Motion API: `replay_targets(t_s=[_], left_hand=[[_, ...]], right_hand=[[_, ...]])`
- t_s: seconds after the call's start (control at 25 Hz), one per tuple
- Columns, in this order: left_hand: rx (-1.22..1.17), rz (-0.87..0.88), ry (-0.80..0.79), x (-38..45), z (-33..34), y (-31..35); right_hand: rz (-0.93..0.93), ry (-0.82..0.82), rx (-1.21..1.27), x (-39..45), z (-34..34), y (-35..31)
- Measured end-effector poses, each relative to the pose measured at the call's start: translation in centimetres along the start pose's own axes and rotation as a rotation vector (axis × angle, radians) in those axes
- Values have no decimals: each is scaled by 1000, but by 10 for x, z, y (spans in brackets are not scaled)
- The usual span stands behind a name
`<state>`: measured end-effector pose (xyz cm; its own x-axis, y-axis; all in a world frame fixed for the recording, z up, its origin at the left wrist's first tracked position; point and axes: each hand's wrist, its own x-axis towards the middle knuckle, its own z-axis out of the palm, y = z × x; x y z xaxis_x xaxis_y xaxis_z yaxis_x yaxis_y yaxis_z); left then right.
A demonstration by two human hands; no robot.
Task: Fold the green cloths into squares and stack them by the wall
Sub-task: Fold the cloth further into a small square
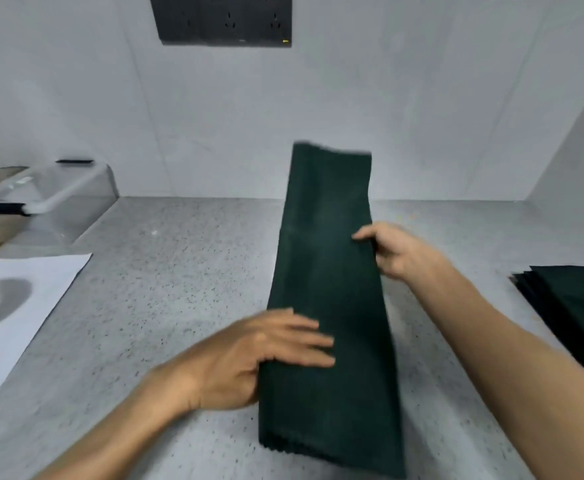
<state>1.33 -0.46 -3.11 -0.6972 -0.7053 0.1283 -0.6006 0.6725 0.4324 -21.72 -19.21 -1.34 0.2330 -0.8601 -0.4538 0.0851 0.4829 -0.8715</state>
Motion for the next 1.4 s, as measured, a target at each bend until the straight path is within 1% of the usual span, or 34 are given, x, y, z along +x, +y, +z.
replay_targets(t_s=[0.08, 0.12, 0.2, 0.32, 0.4, 0.44, 0.48, 0.52, 0.56, 0.6, 0.64, 0.68, 0.72, 0.84, 0.96, 1.08, 1.2, 1.24, 1.32, 1.4], left_hand=[[31, -53, -100, -20, 37, -8], [30, -51, -120, -29, 49, -8], [13, -61, -123, -39, 60, -8], [63, -70, -220, -40, 60, -11], [104, -52, -247, -38, 60, -7], [121, -44, -248, -39, 62, -5], [147, -43, -231, -39, 64, -3], [185, -43, -201, -40, 66, -2], [218, -42, -178, -42, 68, 1], [231, -41, -182, -44, 70, 6], [232, -35, -208, -45, 71, 11], [229, -33, -245, -45, 73, 16], [230, -37, -277, -44, 73, 20], [224, -57, -308, -36, 73, 27], [207, -63, -291, -35, 75, 30], [144, -74, -260, -34, 78, 34], [91, -88, -224, -34, 80, 34], [110, -84, -222, -34, 82, 35], [173, -71, -230, -35, 85, 37], [238, -56, -229, -35, 88, 38]], right_hand=[[52, 123, -85, 10, -7, 36], [40, 198, -126, 15, -8, 44], [-22, 294, -259, 28, -8, 47], [-133, 319, -431, 43, -3, 41], [-157, 304, -510, 49, 4, 38], [-186, 330, -583, 46, 6, 39], [-247, 390, -733, 38, 6, 41], [-370, 444, -918, 29, 4, 45], [-516, 448, -1078, 12, 1, 54], [-647, 377, -1188, -7, -2, 67], [-724, 277, -1250, -29, -6, 83], [-733, 210, -1262, -50, -10, 102], [-682, 221, -1230, -71, -13, 118], [-487, 384, -1061, -97, -16, 138], [-376, 466, -1083, -91, -8, 133], [-330, 468, -1146, -85, -3, 130], [-306, 446, -1048, -87, -2, 126], [-307, 474, -1030, -89, -3, 126], [-337, 534, -1091, -91, -3, 129], [-321, 538, -1156, -91, -1, 134]])
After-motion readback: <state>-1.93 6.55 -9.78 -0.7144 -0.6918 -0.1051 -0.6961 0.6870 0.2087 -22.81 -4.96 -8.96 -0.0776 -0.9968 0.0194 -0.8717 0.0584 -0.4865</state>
